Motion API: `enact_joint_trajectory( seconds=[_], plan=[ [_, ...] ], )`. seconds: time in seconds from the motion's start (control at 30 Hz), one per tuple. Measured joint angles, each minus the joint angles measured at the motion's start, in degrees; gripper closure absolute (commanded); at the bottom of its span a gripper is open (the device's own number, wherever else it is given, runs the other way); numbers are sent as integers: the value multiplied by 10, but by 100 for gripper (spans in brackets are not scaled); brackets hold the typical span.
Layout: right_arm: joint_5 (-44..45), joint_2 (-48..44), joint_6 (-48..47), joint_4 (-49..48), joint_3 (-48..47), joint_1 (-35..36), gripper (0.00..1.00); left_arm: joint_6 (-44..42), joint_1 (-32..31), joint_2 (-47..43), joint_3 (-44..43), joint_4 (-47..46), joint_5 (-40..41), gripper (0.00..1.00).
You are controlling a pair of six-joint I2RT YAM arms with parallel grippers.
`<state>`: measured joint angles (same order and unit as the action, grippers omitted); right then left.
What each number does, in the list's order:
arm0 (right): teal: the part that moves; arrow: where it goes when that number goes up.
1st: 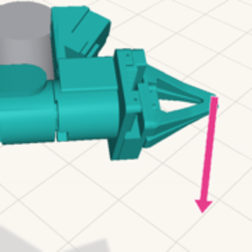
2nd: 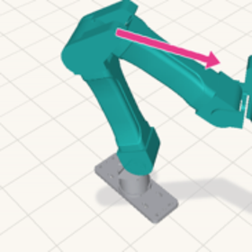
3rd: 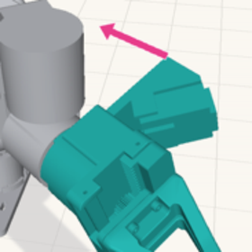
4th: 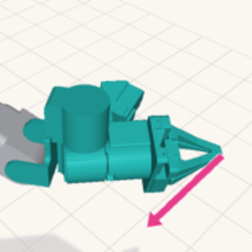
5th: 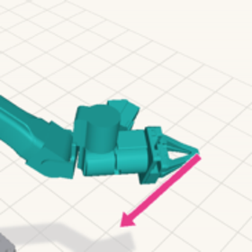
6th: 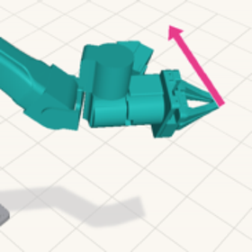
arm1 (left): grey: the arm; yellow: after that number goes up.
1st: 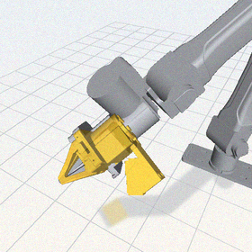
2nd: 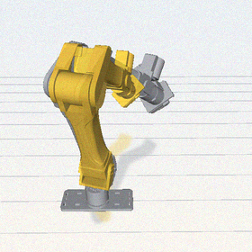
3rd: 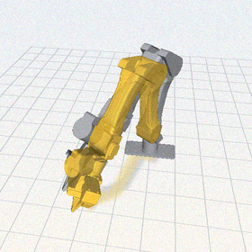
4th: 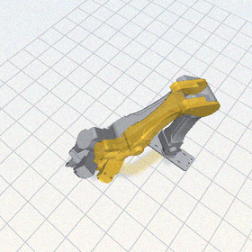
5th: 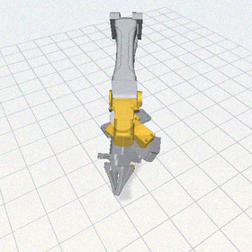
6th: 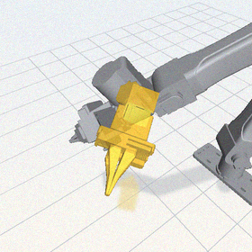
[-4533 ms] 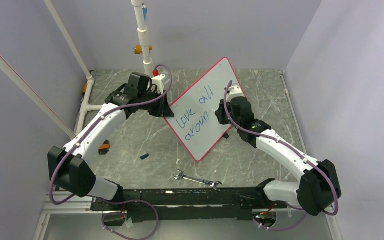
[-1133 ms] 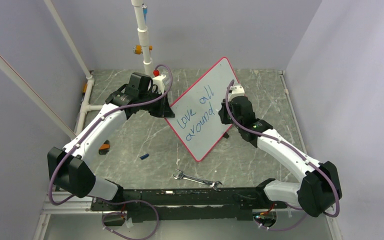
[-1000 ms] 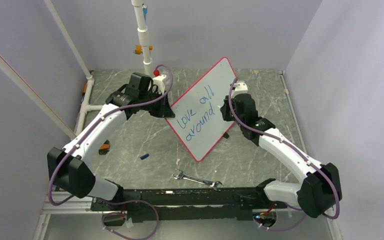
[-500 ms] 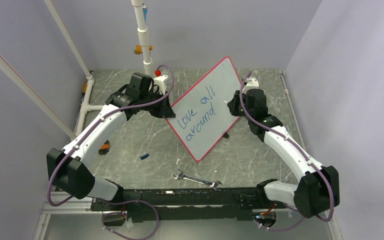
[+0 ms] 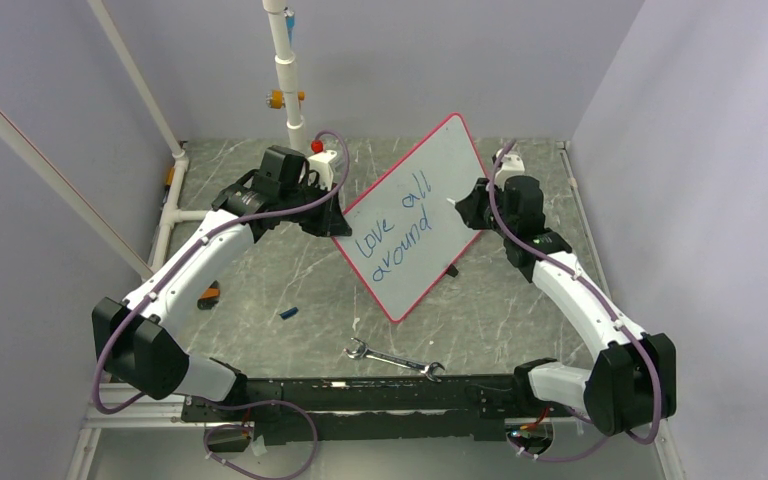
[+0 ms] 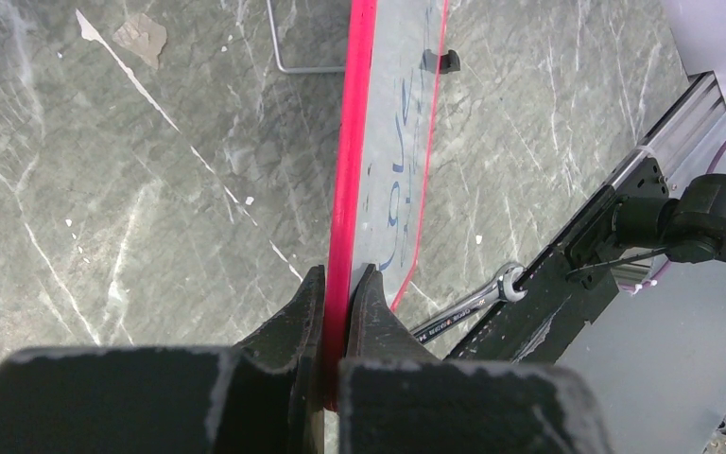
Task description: Write a sentence on the whiteboard
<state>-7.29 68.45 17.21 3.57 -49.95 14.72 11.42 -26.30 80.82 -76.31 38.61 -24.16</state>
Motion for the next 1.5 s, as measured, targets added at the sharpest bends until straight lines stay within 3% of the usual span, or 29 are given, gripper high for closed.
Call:
enact_joint_trajectory(
  seconds=[1.5],
  plan=[
    [-63,40,30,-59,20,-14,100,-1,-7,0,-2,0,12,100]
  ],
)
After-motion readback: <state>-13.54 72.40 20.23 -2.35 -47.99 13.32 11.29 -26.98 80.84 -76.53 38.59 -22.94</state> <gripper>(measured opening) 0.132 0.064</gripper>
